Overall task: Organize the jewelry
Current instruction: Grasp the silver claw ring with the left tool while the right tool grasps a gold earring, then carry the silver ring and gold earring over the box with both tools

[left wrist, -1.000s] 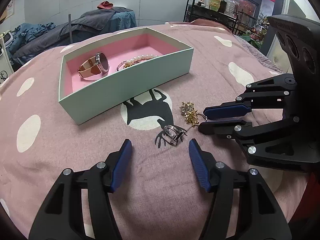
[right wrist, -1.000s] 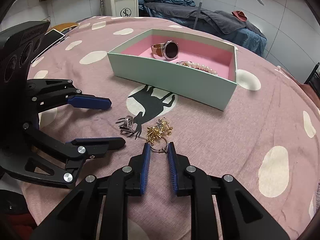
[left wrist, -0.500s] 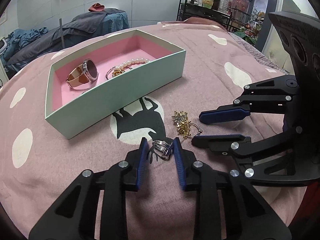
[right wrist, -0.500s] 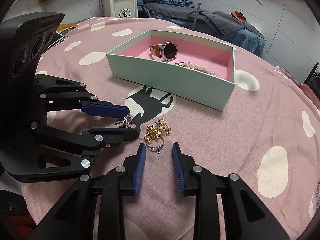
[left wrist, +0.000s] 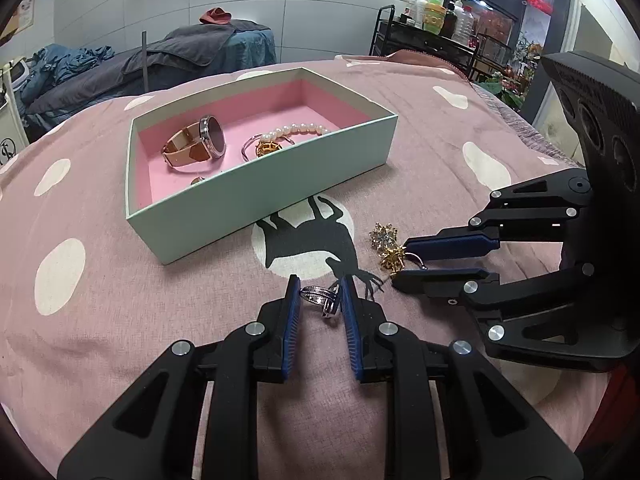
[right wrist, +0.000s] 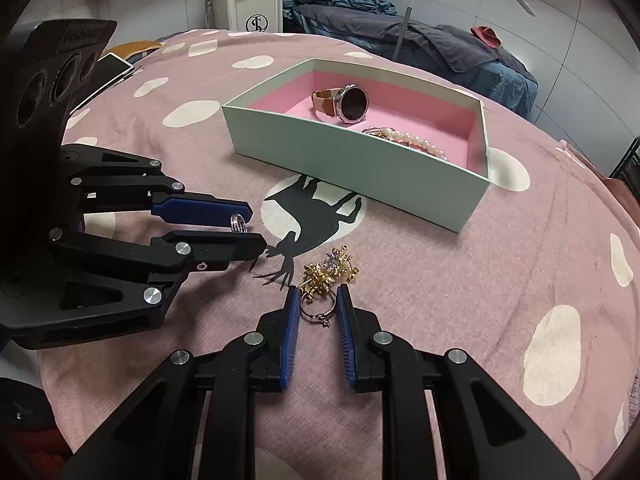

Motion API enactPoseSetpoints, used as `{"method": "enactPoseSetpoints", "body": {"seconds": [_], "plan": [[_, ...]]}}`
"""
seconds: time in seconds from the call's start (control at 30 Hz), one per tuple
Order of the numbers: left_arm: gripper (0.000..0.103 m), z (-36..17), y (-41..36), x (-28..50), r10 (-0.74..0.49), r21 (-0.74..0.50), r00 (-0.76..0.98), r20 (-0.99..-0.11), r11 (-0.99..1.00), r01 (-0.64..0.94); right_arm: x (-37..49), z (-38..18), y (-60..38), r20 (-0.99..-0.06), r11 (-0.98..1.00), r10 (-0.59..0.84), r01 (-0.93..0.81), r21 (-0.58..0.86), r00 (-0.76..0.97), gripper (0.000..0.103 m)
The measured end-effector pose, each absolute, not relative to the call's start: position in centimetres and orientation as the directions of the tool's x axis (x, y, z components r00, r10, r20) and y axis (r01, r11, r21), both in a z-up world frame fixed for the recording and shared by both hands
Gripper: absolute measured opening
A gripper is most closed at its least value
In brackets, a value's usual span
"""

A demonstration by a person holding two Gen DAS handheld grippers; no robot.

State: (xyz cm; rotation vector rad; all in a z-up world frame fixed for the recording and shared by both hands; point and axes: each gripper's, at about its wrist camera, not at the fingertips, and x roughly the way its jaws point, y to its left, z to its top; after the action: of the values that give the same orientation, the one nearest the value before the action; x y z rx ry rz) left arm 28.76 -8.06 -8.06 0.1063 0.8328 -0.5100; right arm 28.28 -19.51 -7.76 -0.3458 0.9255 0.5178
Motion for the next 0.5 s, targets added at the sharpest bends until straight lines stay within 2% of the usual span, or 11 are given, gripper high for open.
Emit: {"method": "enactPoseSetpoints", "body": {"seconds": [0.5], "plan": [[0.021,-5.5,-7.4,25.4,-0.441,-0.123,0.598,-0.669,0.859,0.497,24.7,-5.3,-21.0,-0.768,0.855,0.316,-0.519,-0.024,0.557,0.018]]}}
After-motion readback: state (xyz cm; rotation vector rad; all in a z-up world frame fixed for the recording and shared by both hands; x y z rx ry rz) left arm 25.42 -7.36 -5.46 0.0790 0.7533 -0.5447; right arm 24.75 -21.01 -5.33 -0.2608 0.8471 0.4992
